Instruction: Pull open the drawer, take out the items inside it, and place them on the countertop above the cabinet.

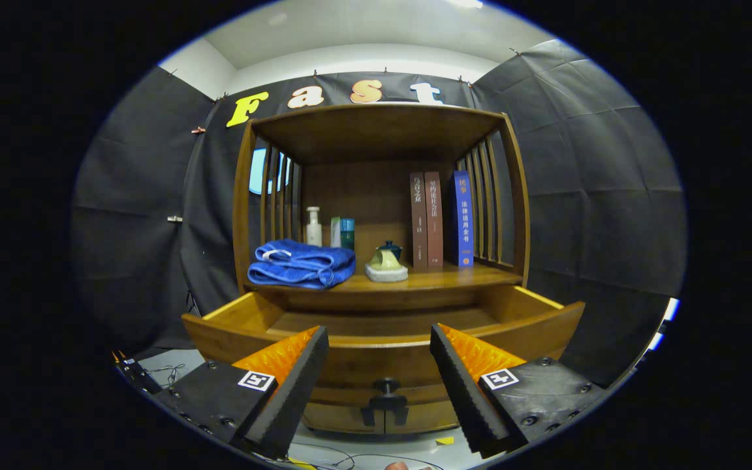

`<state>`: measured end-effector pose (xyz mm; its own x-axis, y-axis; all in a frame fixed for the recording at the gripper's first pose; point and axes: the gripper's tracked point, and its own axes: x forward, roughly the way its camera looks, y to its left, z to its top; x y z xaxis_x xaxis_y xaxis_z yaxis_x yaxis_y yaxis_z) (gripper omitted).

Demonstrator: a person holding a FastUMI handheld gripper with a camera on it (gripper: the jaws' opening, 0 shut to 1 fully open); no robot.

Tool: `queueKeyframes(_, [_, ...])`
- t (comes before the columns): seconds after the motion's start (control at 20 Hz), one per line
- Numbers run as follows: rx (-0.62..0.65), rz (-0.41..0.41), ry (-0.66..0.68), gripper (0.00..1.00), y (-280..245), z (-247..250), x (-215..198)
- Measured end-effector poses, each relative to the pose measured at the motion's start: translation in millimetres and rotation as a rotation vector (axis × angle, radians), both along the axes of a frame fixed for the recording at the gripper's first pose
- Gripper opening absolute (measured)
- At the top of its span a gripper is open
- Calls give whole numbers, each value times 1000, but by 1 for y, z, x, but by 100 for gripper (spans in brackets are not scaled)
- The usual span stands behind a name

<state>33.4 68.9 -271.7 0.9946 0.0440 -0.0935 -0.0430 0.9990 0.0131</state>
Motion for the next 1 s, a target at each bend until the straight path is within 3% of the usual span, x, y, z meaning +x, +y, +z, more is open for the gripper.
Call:
queueKeyframes(0.4, [-10, 24, 82, 99, 11, -60, 10])
queueKeyframes(1.0, [15, -20, 91, 100, -8, -74, 37])
